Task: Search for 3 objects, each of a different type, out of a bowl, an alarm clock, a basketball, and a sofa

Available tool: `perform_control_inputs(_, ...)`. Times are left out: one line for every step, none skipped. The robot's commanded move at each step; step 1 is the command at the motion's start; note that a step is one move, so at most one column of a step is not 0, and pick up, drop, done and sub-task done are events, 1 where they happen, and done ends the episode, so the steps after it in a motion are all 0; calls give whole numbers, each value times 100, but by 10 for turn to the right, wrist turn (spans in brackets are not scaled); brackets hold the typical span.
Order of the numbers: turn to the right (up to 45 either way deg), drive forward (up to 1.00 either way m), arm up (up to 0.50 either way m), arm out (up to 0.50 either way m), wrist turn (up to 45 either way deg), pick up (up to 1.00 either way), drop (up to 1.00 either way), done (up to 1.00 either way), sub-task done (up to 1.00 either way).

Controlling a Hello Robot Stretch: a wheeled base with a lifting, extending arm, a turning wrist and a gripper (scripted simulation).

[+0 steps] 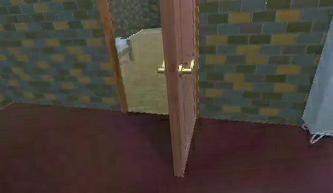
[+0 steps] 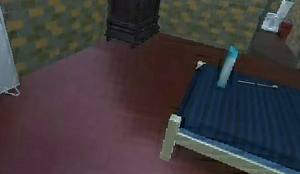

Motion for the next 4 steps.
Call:
perform_control_inputs(-90, 0, 0, 0, 0, 0, 0, 0, 0)
perform_control_inputs(0, 5, 0, 0, 0, 0, 0, 0, 0)
perform_control_inputs(450, 0, 0, 0, 0, 0, 0, 0, 0)
perform_control_inputs(390, 0, 0, 0, 0, 0, 0, 0, 0)
